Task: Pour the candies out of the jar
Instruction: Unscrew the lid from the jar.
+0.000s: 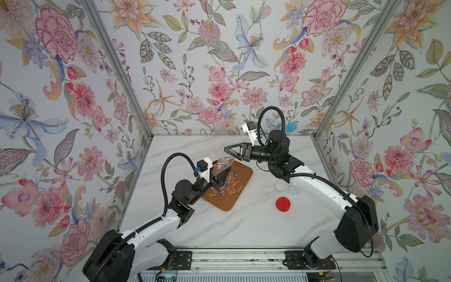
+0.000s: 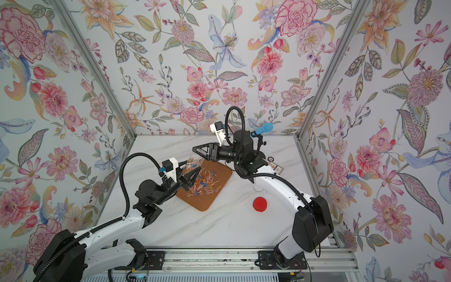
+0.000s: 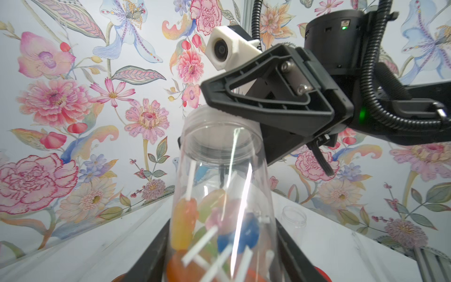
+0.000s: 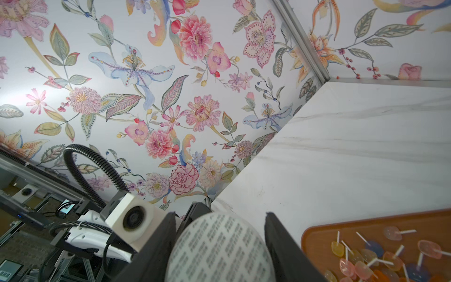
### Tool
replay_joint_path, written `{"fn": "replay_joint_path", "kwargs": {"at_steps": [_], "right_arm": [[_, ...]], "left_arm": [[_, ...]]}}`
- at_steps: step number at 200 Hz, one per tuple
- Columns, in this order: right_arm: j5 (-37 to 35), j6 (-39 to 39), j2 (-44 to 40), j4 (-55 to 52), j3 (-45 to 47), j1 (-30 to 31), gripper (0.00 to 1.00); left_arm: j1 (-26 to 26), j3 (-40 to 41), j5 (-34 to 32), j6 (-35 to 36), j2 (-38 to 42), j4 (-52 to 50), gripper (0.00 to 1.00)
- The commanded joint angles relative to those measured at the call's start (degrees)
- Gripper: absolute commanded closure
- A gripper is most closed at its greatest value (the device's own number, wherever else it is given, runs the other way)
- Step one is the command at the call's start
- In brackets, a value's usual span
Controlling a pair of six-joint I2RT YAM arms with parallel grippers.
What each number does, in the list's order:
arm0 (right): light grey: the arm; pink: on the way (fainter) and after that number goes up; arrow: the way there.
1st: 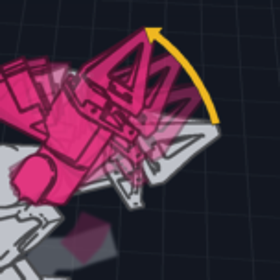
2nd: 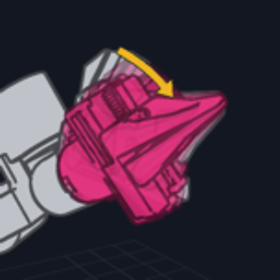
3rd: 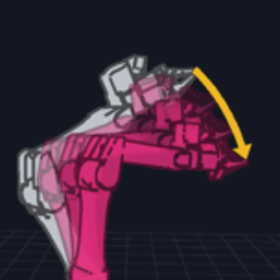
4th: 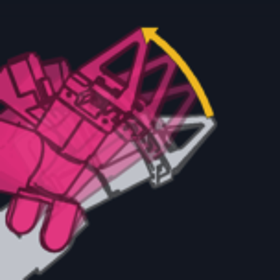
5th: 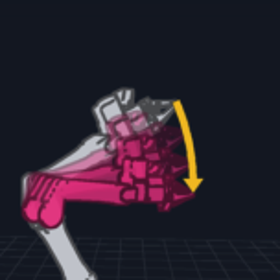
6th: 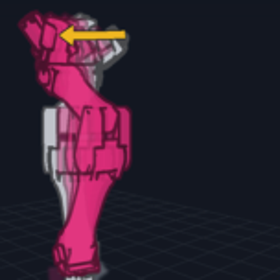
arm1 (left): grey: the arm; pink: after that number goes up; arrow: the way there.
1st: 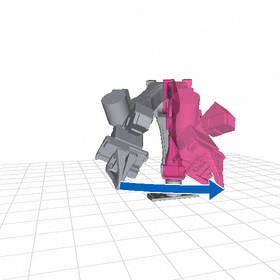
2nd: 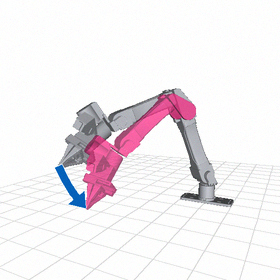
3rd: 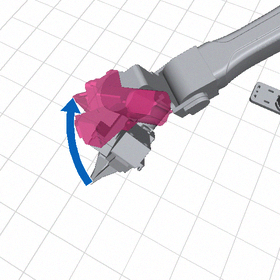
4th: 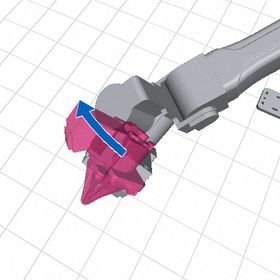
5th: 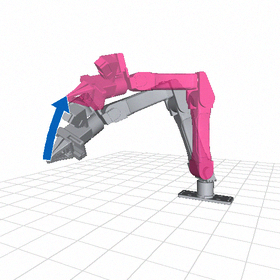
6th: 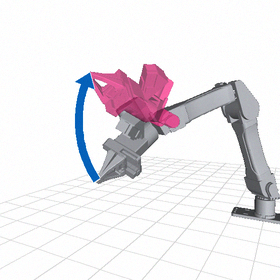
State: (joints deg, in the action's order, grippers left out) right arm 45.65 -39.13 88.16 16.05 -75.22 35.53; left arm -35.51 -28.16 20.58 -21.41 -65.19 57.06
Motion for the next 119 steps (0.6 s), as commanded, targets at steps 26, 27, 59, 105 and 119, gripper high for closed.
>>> {"fn": "replay_joint_path", "kwargs": {"at_steps": [26,27,59,105,119], "right_arm": [[9.91,4.37,-1.25,-0.19,-1.06,2.08,0.79],[9.77,4.4,-1.29,-0.34,-1.11,2.04,0.78],[-0.55,5.38,-3.1,-6.61,-1.79,-0.7,0.24],[-15.12,2.67,-7.59,-12.95,-0.4,-2.75,0.01],[-20.14,2.63,-7.61,-16.68,-1.22,-1.18,0.01]], "left_arm": [[-0.22,-4.55,16.98,-5.56,-2.71,6.84,1.0],[-0.2,-4.59,16.92,-5.48,-2.69,6.71,1.0],[-0.21,-4.2,10.8,-1.35,-1.32,1.95,1.0],[-0.38,-3.08,-2.18,8.1,1.83,-6.38,1.0],[-0.66,-2.85,-5.6,10.45,2.49,-7.66,1.0]]}}
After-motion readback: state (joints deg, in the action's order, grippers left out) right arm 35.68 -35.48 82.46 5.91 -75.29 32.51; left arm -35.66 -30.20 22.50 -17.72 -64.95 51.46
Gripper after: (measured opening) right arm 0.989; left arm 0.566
